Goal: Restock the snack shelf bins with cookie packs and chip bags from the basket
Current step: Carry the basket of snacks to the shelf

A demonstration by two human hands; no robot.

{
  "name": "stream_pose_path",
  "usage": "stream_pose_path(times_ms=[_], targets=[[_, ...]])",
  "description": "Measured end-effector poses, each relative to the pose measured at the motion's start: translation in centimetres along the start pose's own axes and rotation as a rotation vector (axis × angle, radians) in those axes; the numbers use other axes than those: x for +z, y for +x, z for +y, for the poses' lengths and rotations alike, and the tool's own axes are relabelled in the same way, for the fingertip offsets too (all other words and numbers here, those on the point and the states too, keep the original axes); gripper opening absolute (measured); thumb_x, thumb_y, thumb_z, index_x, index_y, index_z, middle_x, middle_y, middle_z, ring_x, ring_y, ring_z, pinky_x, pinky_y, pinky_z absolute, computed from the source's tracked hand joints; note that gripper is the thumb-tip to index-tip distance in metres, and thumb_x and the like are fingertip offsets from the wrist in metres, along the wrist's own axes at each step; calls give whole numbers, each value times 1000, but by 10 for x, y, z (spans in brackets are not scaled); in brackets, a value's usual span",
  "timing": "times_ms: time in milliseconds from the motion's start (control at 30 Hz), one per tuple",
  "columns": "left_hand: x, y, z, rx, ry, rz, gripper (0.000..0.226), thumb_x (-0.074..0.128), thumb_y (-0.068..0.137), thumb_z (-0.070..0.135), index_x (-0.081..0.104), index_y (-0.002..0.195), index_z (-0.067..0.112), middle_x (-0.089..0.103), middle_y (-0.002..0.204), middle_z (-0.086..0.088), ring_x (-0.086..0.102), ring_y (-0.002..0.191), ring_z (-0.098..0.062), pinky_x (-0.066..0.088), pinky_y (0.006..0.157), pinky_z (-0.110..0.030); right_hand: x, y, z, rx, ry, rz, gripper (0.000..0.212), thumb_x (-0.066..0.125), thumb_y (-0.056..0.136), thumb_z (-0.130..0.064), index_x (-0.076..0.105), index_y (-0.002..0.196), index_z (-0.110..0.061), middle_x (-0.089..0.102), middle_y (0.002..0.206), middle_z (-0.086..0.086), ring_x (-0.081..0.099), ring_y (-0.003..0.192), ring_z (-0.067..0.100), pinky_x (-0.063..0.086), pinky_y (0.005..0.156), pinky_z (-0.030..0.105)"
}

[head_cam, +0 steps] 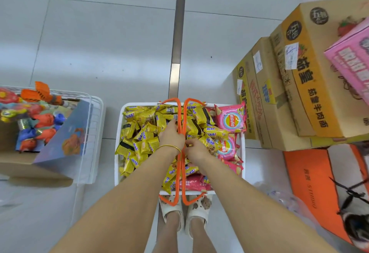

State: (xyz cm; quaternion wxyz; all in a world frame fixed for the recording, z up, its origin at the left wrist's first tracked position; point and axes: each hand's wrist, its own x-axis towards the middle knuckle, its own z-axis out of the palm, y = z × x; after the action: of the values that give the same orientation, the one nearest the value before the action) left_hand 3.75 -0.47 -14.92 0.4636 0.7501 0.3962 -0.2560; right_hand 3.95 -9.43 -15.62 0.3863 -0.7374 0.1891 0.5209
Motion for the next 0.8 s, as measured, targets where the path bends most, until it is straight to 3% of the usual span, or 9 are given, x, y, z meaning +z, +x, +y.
stream_pose_path(times_ms=[67, 133, 200, 300, 367, 467, 533, 600, 800], targets=[[-1, 5, 4, -48, -61, -24, 56, 49, 89, 5, 35, 142, 14, 60, 106, 0, 47, 118, -31, 39, 101, -46, -2, -2, 0, -2, 85, 1, 21, 46, 96, -14, 52, 117, -13, 55, 98, 6, 51, 87, 19, 46, 69, 29], [-6, 10, 4, -104, -86, -26, 48, 52, 89, 10, 43, 136, 12, 57, 101, 5, 49, 116, -31, 38, 103, -44, -6, -2, 1, 6, 183, 45, 11, 49, 95, -24, 54, 98, -15, 57, 92, 4, 52, 90, 21, 46, 77, 32], [-16, 13, 0, -150, -85, 29, 38, 56, 89, 18, 52, 127, 12, 60, 106, -1, 54, 106, -30, 44, 95, -41, -12, 6, 7, 24, 232, 143, 22, 54, 92, -37, 50, 90, -16, 54, 87, 2, 54, 90, 23, 46, 84, 37], [-35, 15, -7, -189, -112, 72, 30, 54, 93, 22, 57, 119, 7, 58, 88, -6, 51, 72, -19, 42, 69, -31, -24, 11, 13, 23, 253, 302, 24, 58, 90, -35, 49, 90, -13, 55, 82, 6, 54, 78, 24, 49, 81, 41], [-43, 18, -9, -234, -152, 50, 29, 52, 95, 21, 54, 119, 5, 52, 80, -5, 47, 66, -18, 40, 70, -32, -29, 14, 16, 7, 321, 327, 18, 54, 94, -24, 53, 99, -7, 56, 77, 7, 56, 78, 24, 51, 88, 49], [-47, 22, -11, -354, -278, -40, 30, 49, 96, 23, 51, 118, 2, 50, 73, -6, 52, 59, -19, 46, 63, -34, -30, 16, 7, -58, 424, 296, 15, 46, 99, -21, 51, 94, -8, 53, 72, 4, 55, 65, 19, 55, 64, 34], [-43, 20, -17, -390, -304, -101, 24, 45, 98, 28, 53, 103, 5, 49, 67, -5, 53, 57, -20, 48, 60, -34, -25, 20, 2, -80, 373, 327, 31, 43, 99, -33, 48, 78, -11, 47, 65, 3, 44, 54, 16, 41, 50, 28], [-40, 16, -20, -394, -285, -98, 27, 41, 100, 33, 50, 90, 10, 46, 65, -4, 50, 55, -19, 48, 61, -34, -23, 25, 0, -77, 257, 385, 42, 38, 99, -42, 41, 67, -15, 43, 64, 2, 39, 56, 17, 31, 52, 28], [-46, 14, -33, -297, -243, 85, 30, 33, 100, 38, 47, 89, 13, 36, 64, -1, 32, 53, -15, 30, 52, -28, -29, 15, 1, -110, 30, 540, 43, 31, 101, -41, 49, 86, -6, 44, 67, -1, 45, 74, 23, 29, 64, 29]])
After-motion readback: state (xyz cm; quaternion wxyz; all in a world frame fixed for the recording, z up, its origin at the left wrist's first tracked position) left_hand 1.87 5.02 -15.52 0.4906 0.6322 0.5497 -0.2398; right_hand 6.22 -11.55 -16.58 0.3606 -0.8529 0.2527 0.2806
